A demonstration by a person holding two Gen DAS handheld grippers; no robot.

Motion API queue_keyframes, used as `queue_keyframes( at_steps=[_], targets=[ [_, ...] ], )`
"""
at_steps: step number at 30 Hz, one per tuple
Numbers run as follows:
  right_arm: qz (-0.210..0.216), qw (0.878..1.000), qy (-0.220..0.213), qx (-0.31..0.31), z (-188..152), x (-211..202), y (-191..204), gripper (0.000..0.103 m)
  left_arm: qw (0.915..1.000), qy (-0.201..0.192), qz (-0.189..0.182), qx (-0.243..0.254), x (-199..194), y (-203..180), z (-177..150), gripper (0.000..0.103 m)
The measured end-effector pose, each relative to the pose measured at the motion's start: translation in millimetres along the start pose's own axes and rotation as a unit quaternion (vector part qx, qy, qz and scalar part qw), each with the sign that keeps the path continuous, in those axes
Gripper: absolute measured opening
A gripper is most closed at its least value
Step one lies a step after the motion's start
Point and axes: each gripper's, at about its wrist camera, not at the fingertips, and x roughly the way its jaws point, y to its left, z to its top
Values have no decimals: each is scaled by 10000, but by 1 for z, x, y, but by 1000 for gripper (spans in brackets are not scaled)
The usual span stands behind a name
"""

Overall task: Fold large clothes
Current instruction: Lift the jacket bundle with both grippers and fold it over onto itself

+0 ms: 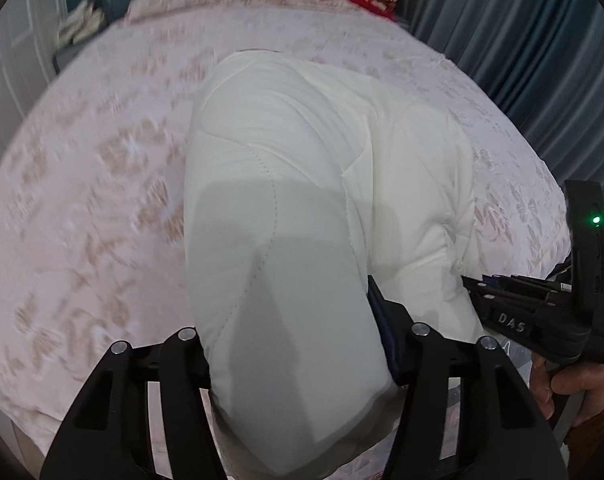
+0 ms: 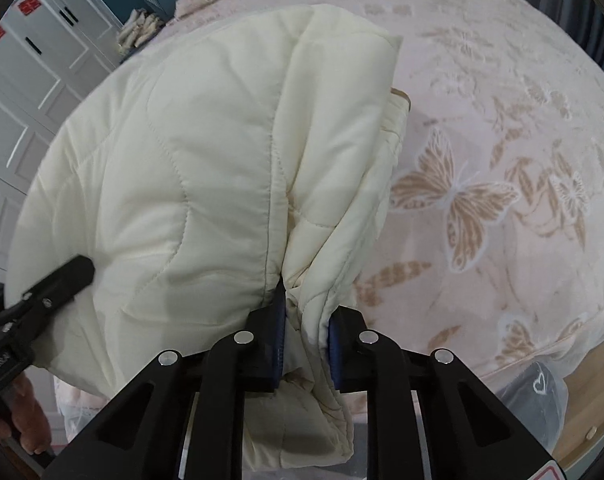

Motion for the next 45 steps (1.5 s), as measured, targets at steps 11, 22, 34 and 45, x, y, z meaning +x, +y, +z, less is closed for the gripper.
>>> queue_keyframes(
  at_steps=[11, 22, 34, 45],
  targets=[
    [-443, 9912, -1115, -561, 17, -74, 44, 17, 9960, -865, 202, 75, -72, 21, 15, 55],
    [-549, 9737, -1850, -1208, 51, -107, 112, 16, 9827, -1738, 638, 53, -131, 59, 35, 56],
    [-823, 9601, -1930, -1847, 89, -59, 199, 16, 9765, -1803, 1156, -230, -117, 137, 57, 56],
    [-1183, 9641, -1226, -2037, 112, 47, 228, 16, 9863, -1073, 1151, -495, -24, 205, 68, 58]
  ],
)
